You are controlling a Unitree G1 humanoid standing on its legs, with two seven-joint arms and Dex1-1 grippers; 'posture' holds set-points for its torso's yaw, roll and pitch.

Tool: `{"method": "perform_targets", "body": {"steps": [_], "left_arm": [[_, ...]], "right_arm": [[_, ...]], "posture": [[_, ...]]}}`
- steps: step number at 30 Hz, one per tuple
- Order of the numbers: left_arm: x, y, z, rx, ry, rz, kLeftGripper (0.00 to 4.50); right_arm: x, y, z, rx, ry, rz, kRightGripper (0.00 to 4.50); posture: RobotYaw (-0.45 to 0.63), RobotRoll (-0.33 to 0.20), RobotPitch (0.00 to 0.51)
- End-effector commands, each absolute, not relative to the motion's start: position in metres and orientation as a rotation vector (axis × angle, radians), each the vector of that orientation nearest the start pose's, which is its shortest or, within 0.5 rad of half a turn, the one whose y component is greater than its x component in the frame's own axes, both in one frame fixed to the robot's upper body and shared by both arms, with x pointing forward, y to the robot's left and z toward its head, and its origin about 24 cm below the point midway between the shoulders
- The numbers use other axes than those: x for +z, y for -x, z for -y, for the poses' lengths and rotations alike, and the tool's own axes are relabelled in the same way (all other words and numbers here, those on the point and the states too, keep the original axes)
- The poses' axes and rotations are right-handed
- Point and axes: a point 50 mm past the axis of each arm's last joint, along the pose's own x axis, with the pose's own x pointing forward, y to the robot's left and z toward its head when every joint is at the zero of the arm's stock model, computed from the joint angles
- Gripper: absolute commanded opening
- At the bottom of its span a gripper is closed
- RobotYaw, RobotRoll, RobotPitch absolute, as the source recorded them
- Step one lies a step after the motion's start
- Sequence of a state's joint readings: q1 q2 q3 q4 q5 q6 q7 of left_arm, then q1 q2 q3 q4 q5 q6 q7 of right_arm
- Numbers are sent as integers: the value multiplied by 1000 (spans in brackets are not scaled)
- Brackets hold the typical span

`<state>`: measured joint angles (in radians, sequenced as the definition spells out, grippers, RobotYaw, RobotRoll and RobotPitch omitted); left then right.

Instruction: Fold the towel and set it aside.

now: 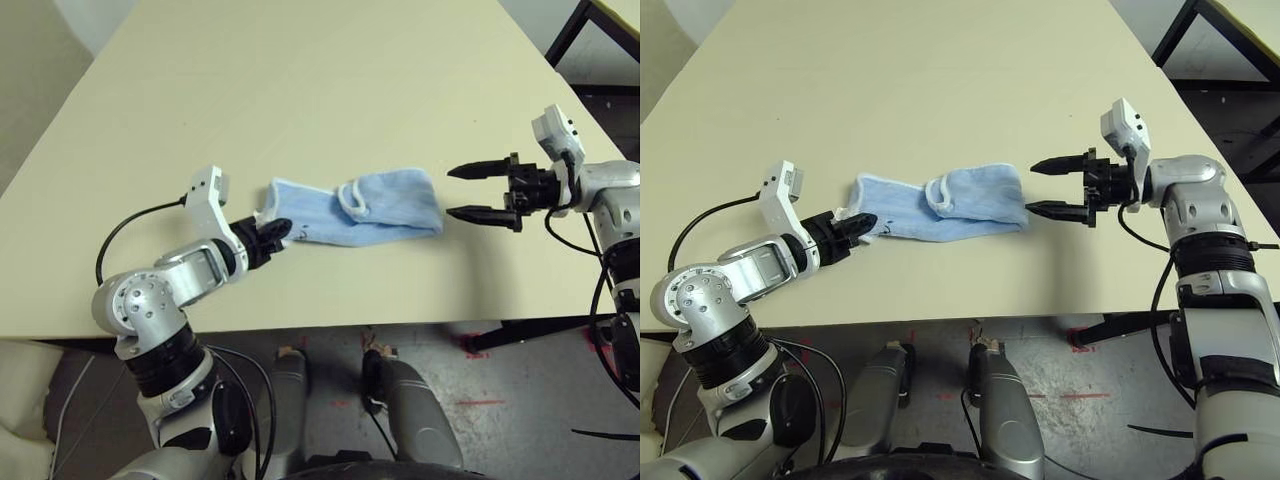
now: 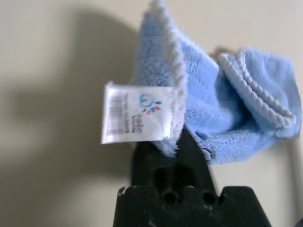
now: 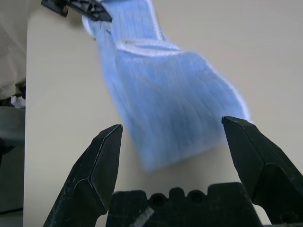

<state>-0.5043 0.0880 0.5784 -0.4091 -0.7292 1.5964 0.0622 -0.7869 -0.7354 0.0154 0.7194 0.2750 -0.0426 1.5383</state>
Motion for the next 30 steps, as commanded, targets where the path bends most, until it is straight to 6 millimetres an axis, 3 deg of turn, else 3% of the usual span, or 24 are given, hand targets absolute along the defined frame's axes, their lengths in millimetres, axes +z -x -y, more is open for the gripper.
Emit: {"method": "perform_targets", "body": {"steps": [1, 6, 10, 18, 30], "left_arm": [[147, -270, -190, -265, 457, -541, 35], [164, -272, -201, -274, 366, -507, 35], [182, -275, -193, -347, 251, -478, 35], [213, -282, -151, -580, 25, -431, 35], [231, -300, -90, -853, -90, -418, 35]], "right_arm": [[175, -327, 268, 1225, 412, -135, 4500], [172, -327, 272, 1218, 423, -155, 4500], [169, -329, 272, 1211, 423, -164, 4500], [165, -331, 270, 1214, 421, -169, 4500], [155, -326, 268, 1229, 413, -181, 4500]], "posture": [[184, 0, 162], [193, 0, 160], [198, 0, 158], [191, 0, 157], [171, 0, 153]]}}
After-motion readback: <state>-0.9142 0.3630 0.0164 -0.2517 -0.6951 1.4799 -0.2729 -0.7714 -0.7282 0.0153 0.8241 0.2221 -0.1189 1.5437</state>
